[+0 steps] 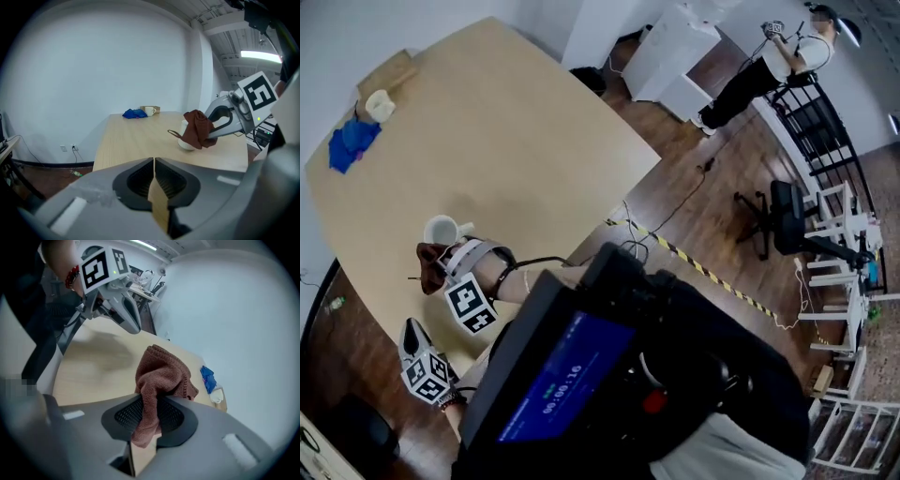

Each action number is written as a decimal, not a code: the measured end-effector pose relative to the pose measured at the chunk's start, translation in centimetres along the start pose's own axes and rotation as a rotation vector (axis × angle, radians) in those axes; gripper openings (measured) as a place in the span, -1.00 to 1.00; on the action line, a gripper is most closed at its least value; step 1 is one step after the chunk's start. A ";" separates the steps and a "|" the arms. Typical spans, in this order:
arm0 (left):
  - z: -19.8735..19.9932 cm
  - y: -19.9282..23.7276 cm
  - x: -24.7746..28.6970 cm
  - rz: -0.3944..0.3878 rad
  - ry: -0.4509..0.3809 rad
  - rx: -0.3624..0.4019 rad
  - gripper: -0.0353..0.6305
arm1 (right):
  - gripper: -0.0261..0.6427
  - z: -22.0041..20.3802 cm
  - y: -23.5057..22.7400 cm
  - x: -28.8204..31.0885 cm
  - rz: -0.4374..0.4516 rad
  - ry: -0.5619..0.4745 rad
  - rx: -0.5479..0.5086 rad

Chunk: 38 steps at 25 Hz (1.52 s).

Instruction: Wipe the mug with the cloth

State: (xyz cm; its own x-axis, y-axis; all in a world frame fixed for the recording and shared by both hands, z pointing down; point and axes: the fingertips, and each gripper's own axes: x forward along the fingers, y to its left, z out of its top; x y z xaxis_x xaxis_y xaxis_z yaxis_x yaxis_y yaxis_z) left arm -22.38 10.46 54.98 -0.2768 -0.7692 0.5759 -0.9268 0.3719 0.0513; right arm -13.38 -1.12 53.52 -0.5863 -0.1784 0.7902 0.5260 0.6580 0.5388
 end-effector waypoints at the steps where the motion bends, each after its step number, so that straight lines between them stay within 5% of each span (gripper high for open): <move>1: -0.1 -0.1 0.0 -0.005 0.003 0.004 -0.85 | -0.68 0.1 0.0 0.5 0.005 0.015 -0.005; 12: -1.4 -1.2 -0.5 -0.026 0.018 0.001 -0.85 | -0.68 -2.2 3.2 3.6 0.099 0.188 -0.145; 23: -2.9 0.2 -0.9 -0.016 0.053 -0.028 -0.85 | -0.68 -1.5 4.0 4.5 0.171 0.142 -0.074; 28: -2.0 0.1 0.9 -0.028 0.016 -0.026 -0.86 | -0.68 -3.0 3.2 2.8 0.197 0.076 0.039; 34: 1.0 -8.1 -1.1 0.005 -0.038 -0.019 -0.86 | -0.68 -13.9 4.0 -5.5 0.245 -0.013 0.263; 38: 2.9 -5.2 0.5 -0.043 -0.063 0.004 -0.86 | -0.68 -17.2 1.8 -4.7 0.194 0.102 0.361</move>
State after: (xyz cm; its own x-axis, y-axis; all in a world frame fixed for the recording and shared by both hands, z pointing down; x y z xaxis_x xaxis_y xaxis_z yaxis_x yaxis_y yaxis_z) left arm -18.46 6.67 52.60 -0.2518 -0.8158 0.5207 -0.9391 0.3359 0.0720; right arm 0.92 -11.72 55.79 -0.4240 -0.0855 0.9016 0.3604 0.8974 0.2545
